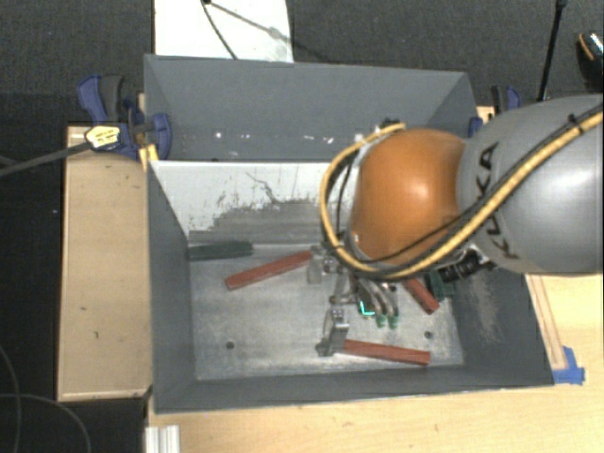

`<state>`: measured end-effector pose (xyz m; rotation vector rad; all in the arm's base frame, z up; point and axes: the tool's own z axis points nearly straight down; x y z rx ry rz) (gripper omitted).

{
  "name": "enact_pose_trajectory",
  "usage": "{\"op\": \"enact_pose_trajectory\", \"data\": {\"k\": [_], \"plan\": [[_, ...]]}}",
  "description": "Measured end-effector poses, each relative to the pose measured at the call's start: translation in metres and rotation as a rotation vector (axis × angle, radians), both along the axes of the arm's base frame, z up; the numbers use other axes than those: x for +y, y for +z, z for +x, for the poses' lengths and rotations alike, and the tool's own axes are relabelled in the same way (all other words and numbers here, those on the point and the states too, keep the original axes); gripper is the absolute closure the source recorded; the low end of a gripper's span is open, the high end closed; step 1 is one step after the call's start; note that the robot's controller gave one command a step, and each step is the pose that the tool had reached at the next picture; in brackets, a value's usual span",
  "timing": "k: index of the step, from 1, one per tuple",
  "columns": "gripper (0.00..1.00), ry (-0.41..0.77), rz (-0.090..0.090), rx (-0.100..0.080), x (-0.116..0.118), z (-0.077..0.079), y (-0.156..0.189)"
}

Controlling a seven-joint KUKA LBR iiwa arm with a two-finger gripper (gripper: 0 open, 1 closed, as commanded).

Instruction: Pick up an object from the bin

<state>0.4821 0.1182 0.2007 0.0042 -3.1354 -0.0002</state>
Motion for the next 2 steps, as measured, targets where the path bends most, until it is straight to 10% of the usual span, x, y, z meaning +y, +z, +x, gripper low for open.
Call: {"op": "enact_pose_trajectory", "data": {"k": [1,2], "plan": [[0.00,-0.030,-0.003,-0.001,-0.075,0.018,-0.118],[0.00,0.003,-0.001,-0.009,-0.131,0.004,-0.131]]}}
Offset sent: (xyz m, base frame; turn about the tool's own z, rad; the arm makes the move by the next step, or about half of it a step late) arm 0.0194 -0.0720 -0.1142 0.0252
